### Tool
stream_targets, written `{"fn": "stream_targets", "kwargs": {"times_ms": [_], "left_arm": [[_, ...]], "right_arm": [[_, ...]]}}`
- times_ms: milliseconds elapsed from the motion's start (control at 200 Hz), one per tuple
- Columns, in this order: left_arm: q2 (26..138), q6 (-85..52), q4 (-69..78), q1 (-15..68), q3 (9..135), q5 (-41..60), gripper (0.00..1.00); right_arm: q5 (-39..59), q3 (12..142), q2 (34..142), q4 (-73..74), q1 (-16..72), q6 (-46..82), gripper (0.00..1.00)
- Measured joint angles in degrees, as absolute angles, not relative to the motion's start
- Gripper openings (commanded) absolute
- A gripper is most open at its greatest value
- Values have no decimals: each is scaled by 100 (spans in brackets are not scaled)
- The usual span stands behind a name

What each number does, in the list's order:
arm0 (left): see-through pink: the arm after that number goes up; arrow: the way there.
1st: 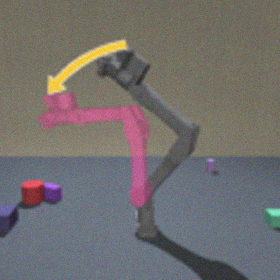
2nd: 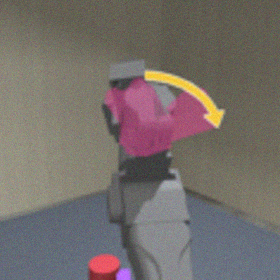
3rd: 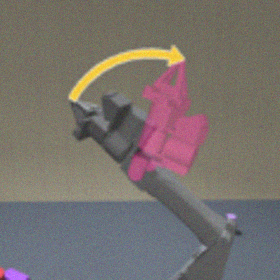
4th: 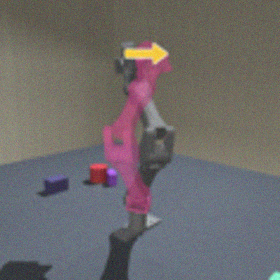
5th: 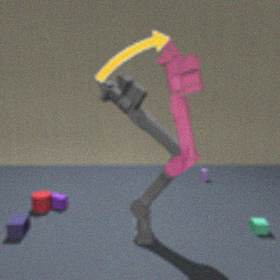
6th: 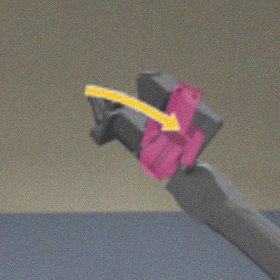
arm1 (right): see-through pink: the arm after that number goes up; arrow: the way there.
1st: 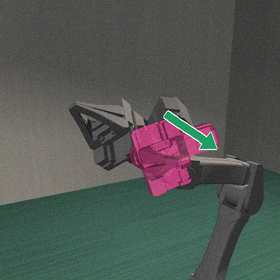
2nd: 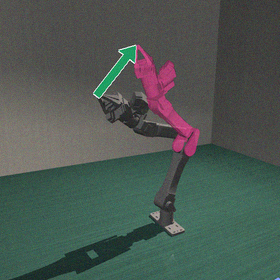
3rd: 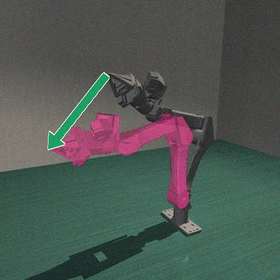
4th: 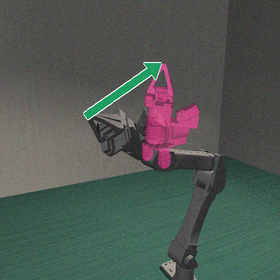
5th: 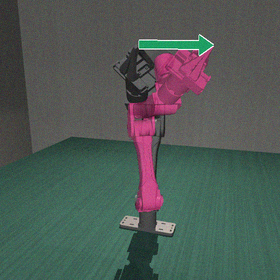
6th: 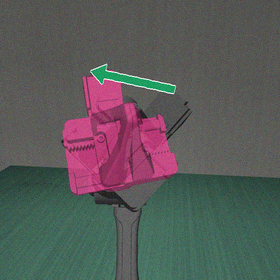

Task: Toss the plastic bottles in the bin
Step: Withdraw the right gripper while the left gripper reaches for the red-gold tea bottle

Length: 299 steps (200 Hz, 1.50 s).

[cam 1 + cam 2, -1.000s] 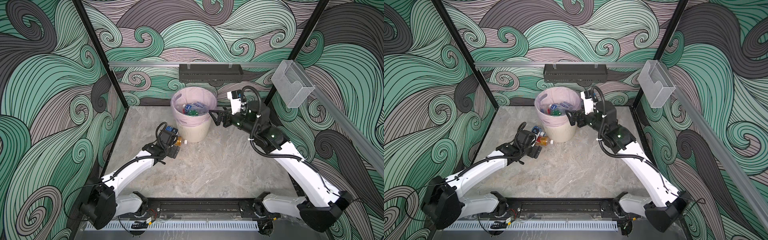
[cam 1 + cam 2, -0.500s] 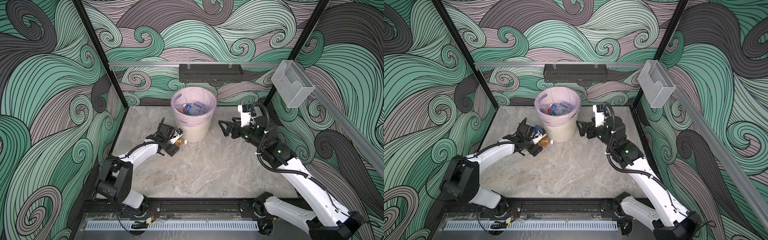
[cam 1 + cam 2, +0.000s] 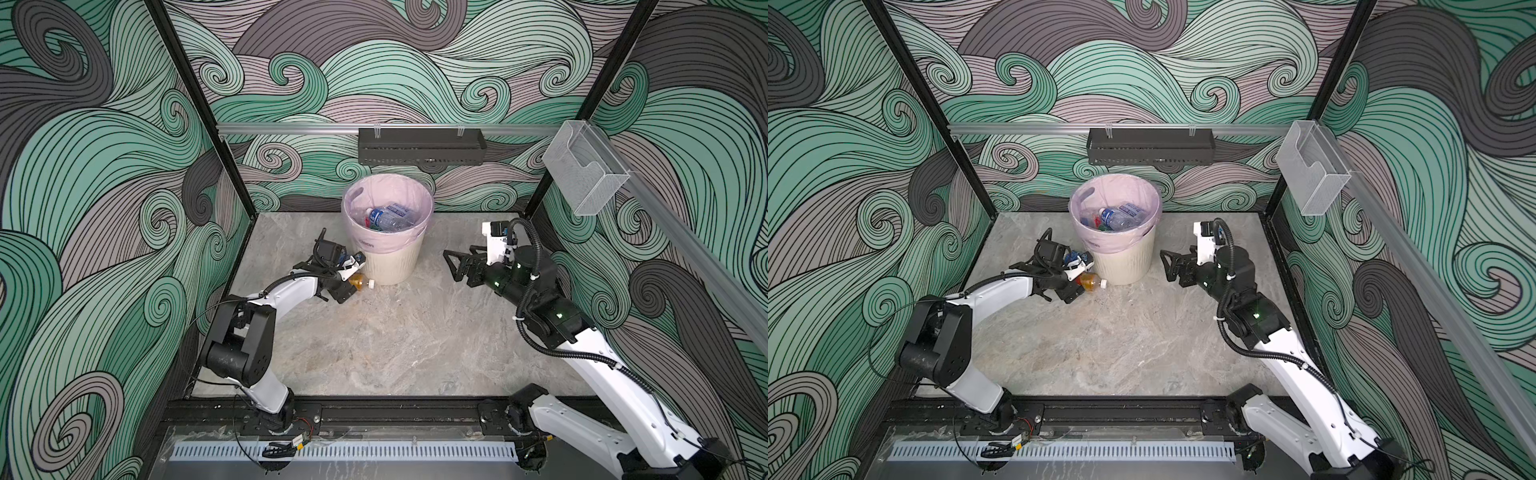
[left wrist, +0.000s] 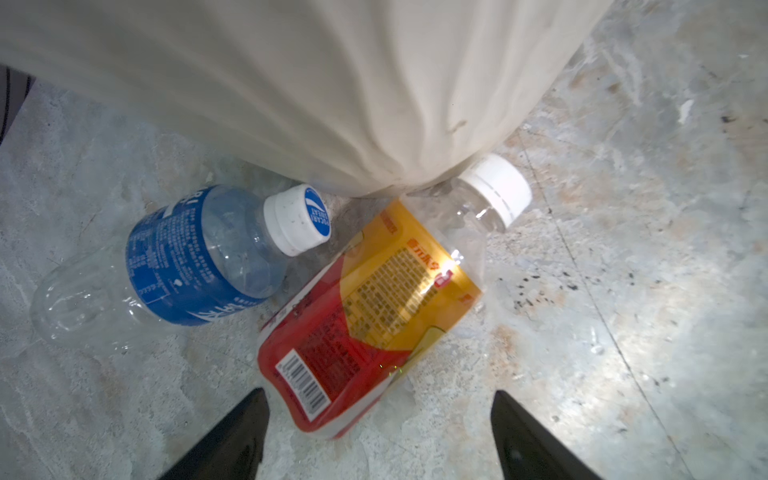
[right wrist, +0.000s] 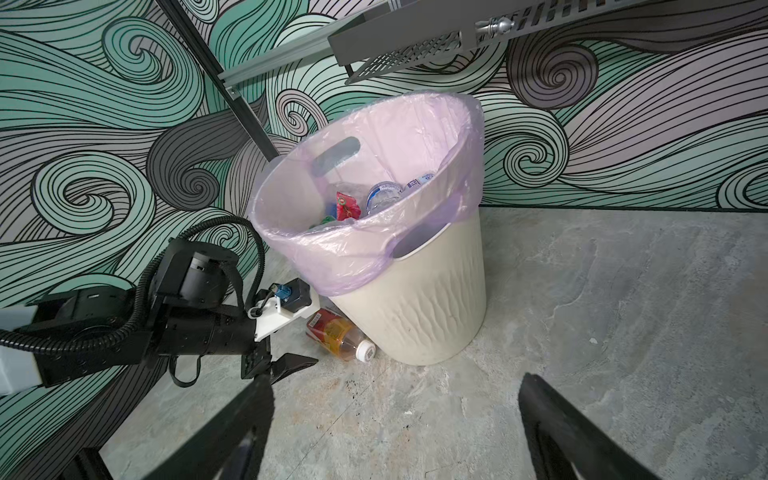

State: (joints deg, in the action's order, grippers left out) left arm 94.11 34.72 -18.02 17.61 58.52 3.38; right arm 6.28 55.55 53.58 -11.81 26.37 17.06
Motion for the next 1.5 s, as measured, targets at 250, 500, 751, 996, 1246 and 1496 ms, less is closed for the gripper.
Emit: {"fn": "stream_targets", "kwargs": {"times_ms": [250, 500, 751, 996, 1246, 1496], "left_arm": [[9745, 3474, -1922, 1730, 6093, 497, 86], [9773, 3465, -2528, 1739, 6246, 1002, 85], [9502, 3059, -2749, 1935, 5905, 1492, 84], [8586, 2499, -2703, 2056, 5461, 2305, 84], [8462, 2366, -2314, 2056, 5450, 2080, 85], [9288, 2368, -2311, 2071, 5774, 2097, 86]], "right_arm": [[639, 5417, 5194, -1133, 2637, 1765, 90], [622, 5225, 5048, -1094, 2617, 1800, 90], [609, 5100, 5041, -1046, 2578, 1824, 90], [615, 5096, 5043, -993, 2539, 1831, 90], [639, 5065, 5041, -934, 2536, 1863, 90], [635, 4982, 4925, -965, 2536, 1872, 90]]}}
